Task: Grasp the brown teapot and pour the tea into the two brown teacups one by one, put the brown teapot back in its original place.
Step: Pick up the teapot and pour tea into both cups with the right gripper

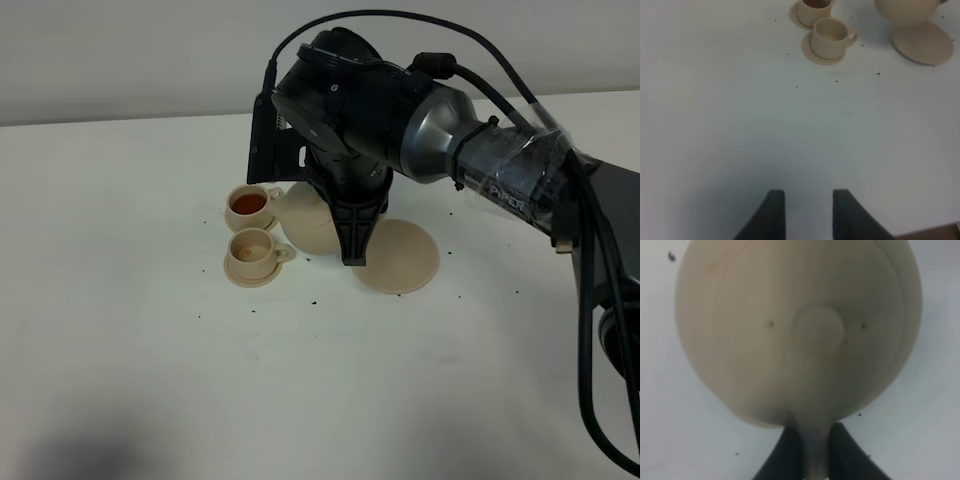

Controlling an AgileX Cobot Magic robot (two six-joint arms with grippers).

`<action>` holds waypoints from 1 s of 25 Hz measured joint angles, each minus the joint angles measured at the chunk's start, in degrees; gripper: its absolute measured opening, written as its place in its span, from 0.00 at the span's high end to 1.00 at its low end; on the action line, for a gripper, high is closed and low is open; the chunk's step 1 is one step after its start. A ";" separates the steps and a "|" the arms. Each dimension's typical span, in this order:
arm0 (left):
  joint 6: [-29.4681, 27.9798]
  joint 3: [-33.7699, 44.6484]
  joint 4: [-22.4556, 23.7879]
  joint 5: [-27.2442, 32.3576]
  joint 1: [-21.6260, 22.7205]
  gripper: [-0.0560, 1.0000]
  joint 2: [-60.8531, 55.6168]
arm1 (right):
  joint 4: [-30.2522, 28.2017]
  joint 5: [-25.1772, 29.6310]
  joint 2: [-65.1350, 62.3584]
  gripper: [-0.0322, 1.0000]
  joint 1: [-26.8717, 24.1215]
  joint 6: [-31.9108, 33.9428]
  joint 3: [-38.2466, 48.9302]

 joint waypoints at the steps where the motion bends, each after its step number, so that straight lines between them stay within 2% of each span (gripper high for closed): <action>1: 0.00 0.00 0.00 0.00 0.00 0.71 0.00 | 0.22 0.12 0.00 0.86 -0.20 0.66 0.29; 7: 0.00 0.00 0.00 0.00 0.00 0.71 0.00 | 3.20 -0.67 1.13 0.86 -1.49 2.40 0.55; 13: 0.00 0.00 0.00 0.00 0.00 0.71 0.00 | 6.29 -5.34 1.47 0.86 -1.54 6.96 2.76; 18: 0.00 0.00 0.00 0.00 0.00 0.71 0.00 | 6.79 -4.91 1.47 0.86 -1.54 10.85 3.19; 25: 0.00 0.00 0.00 0.00 0.00 0.71 0.00 | 6.73 -4.38 1.47 0.86 -1.54 11.98 3.19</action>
